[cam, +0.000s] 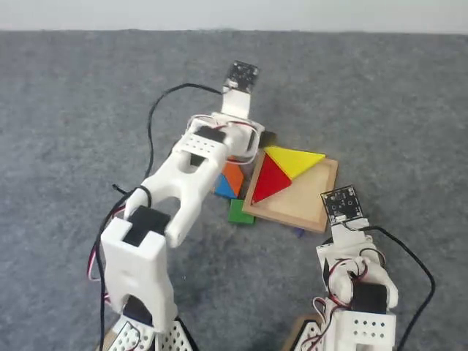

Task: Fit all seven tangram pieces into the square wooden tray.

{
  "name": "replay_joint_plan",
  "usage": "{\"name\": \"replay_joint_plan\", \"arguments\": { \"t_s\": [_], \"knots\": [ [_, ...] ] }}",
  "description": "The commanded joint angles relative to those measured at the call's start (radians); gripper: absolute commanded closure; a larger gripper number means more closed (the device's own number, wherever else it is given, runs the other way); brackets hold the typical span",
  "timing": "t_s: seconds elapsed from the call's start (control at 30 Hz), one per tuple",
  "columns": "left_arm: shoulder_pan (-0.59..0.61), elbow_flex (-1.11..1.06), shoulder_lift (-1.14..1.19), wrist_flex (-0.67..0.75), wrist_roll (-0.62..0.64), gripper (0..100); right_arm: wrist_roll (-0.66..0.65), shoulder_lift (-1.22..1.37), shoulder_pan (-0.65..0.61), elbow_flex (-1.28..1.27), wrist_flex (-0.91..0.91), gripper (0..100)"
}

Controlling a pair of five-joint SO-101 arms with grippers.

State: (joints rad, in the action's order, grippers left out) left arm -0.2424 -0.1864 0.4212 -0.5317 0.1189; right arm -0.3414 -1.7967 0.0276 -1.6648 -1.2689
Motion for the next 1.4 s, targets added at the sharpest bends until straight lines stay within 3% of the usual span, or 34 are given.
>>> {"name": "replay_joint_plan", "arguments": {
  "t_s": [0.0,0.63,1.37],
  "knots": [
    [0.014,0.051,-0.006,-0.006,0.012,69,0.002,-0.019,-0.005,-0.018,-0.013,99.1],
    [0.005,0.041,0.026,-0.055,0.006,69,0.002,-0.019,-0.005,-0.018,-0.013,99.1],
    [-0.107,0.05,0.032,-0.026,-0.178,73,0.002,-0.019,-0.005,-0.018,-0.013,99.1]
  ]
}}
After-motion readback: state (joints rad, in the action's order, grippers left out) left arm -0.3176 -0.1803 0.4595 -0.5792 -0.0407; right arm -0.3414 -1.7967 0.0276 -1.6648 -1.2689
